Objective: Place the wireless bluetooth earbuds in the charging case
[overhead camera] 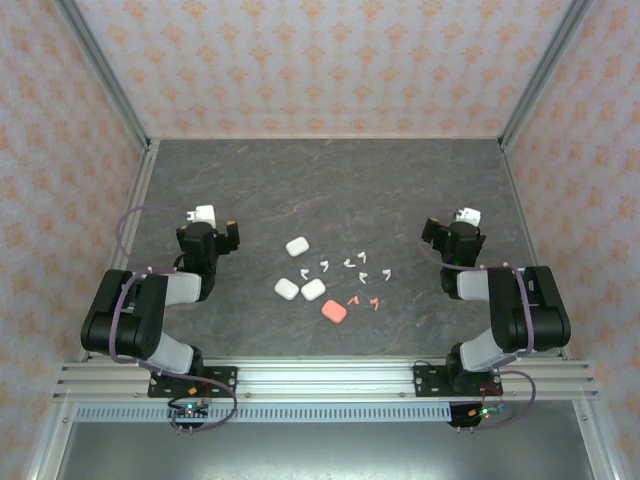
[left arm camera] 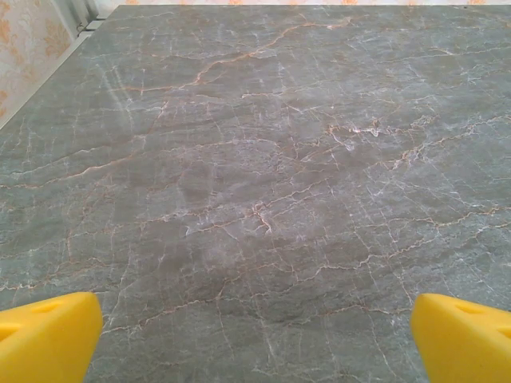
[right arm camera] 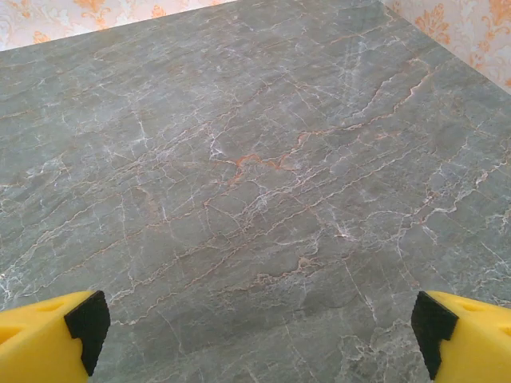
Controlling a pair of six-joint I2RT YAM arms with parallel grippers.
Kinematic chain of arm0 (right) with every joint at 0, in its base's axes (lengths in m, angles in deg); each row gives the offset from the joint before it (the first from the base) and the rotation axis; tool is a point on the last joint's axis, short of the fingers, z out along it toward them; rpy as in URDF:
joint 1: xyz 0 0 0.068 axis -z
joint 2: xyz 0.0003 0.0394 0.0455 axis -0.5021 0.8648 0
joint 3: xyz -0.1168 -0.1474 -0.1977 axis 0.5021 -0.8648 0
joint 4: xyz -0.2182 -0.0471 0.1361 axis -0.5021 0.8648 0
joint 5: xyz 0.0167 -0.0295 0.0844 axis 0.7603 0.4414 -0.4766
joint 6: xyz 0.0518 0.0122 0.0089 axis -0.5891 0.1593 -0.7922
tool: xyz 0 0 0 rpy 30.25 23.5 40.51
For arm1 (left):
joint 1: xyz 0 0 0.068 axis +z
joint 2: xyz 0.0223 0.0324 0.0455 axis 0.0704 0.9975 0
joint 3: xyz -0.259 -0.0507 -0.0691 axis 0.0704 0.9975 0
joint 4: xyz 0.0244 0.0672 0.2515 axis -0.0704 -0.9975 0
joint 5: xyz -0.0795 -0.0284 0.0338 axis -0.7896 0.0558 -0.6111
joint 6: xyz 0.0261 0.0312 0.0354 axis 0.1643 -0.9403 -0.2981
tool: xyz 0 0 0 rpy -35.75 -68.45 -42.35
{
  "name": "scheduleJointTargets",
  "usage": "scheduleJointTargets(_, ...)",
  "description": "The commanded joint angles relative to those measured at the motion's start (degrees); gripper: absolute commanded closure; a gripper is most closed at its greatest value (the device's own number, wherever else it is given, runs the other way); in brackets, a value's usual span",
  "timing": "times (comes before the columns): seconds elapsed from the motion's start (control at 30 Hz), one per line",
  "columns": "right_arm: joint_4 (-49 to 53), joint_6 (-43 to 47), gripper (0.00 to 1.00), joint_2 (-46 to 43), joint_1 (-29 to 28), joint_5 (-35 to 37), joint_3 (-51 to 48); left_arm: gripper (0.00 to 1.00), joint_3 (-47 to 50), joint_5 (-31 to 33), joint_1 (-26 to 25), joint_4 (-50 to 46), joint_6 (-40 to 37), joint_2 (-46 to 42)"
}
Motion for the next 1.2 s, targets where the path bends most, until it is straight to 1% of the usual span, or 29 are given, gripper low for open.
scheduleJointTargets(0.0, -1.6, 0.96, 0.01, 0.35, -0.5, 1.17, 1.38, 0.0, -1.38, 1.8, -0.43, 2.03, -0.8, 0.31)
scheduleJointTargets(1.07, -1.39, 0.96, 0.01, 0.26, -0.6, 1.34, 1.45, 0.0, -1.32, 1.6, -0.27, 2.08, -0.78, 0.24)
scheduleJointTargets(1.17, -1.78, 0.96, 0.01, 0.14, -0.47, 0.95, 1.14, 0.0, -1.94, 2.76, -0.52, -1.63, -0.57, -3.22)
